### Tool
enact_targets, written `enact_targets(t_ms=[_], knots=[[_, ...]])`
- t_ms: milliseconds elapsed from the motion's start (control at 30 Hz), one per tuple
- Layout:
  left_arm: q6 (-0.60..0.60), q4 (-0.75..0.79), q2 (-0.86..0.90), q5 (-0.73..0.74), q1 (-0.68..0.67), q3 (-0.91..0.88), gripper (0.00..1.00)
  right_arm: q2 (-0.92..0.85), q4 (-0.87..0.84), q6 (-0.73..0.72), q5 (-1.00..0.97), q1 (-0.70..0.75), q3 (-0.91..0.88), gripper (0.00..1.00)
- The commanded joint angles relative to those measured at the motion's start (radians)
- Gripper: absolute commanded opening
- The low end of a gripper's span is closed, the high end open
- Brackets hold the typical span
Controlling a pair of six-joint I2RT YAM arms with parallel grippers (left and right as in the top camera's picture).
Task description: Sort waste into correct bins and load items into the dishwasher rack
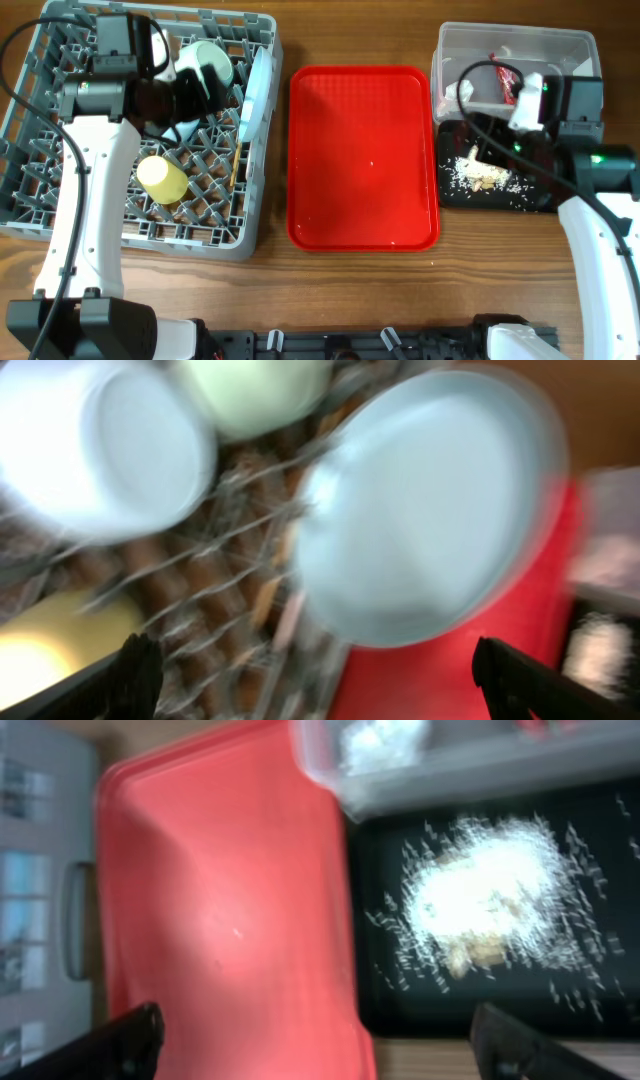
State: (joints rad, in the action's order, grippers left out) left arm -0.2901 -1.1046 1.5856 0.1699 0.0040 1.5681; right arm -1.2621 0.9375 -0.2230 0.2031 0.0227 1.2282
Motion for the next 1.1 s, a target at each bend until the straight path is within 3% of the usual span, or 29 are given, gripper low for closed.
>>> enact_targets(t_ms=[0, 67, 300, 500, 600, 767, 867, 1067], knots=[[0.013, -0.086, 0.008, -0.19, -0.002, -0.005, 1.0, -0.005, -0.108, 0.04, -0.021, -0.076, 0.017, 1.0], [0.013, -0.118, 0.008, -0.19, -0.001, -0.005, 1.0, -0.042, -0.133, 0.041, -0.066, -0.096, 0.017, 1.0], [0.018, -0.268, -0.004, -0.149, -0.002, -0.007, 1.0, -0.12, 0.068, 0.061, -0.066, -0.095, 0.017, 1.0], [0.049, -0.1, -0.304, -0.111, -0.002, -0.278, 1.0, 0.121, 0.019, 0.063, -0.114, -0.095, -0.077, 1.0], [0.129, 0.043, -0.549, -0.056, -0.002, -0.468, 1.0, 0.304, -0.03, 0.063, -0.136, -0.095, -0.183, 1.0], [0.126, 0.143, -0.917, -0.03, -0.002, -0.661, 1.0, 0.566, 0.014, 0.06, -0.137, -0.095, -0.235, 1.0], [0.126, 0.143, -1.001, -0.032, -0.002, -0.667, 1.0, 0.624, 0.033, 0.066, -0.136, -0.095, -0.235, 1.0], [0.126, 0.139, -1.009, -0.032, -0.002, -0.667, 1.0, 0.615, 0.055, 0.065, -0.136, -0.095, -0.235, 1.0]])
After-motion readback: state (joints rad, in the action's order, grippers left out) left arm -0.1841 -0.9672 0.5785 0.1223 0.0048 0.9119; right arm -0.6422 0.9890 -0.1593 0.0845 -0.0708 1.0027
